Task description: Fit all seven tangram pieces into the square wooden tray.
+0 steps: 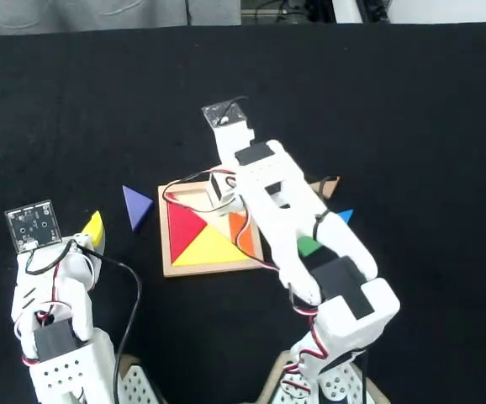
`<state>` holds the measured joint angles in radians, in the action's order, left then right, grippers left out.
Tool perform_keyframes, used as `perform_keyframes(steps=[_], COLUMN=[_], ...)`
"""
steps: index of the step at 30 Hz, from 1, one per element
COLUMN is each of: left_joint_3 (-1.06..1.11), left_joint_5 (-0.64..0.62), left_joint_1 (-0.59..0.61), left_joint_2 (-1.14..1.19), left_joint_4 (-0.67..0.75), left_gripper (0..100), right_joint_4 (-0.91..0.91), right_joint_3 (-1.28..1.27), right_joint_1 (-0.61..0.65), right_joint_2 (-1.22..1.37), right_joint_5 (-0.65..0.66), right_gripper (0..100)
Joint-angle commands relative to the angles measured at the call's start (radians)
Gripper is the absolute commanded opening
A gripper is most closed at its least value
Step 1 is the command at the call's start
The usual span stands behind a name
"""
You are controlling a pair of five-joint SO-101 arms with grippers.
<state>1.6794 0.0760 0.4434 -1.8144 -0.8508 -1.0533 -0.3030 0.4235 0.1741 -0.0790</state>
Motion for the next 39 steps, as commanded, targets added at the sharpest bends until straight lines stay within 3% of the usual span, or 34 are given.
perform_keyframes(steps=[1, 18, 25, 28, 35, 39], left_joint_3=[0.013, 0.015, 0.015, 0.015, 0.015, 0.005], left_joint_5=[0.011, 0.011, 0.011, 0.011, 0.011, 0.058], left_joint_1=[-0.012, -0.012, -0.012, -0.012, -0.012, -0.027], left_joint_2=[-0.008, -0.008, -0.008, -0.008, -0.008, -0.006], left_joint_4=[0.017, 0.017, 0.017, 0.017, 0.018, 0.002], left_gripper=[29, 29, 29, 29, 29, 29], right_joint_4=[0.061, 0.097, 0.040, 0.146, 0.612, 0.612], right_joint_3=[0.030, 0.015, -0.030, -0.154, -0.473, -0.476], right_joint_1=[-0.021, -0.025, -0.206, -0.270, -0.304, -0.345], right_joint_2=[-0.001, 0.012, -0.189, -0.292, -0.349, -0.354], right_joint_5=[0.012, 0.014, 0.011, 0.014, 0.014, 0.014], right_gripper=[1.1, 1.1, 1.1, 1.1, 1.1, 1.5])
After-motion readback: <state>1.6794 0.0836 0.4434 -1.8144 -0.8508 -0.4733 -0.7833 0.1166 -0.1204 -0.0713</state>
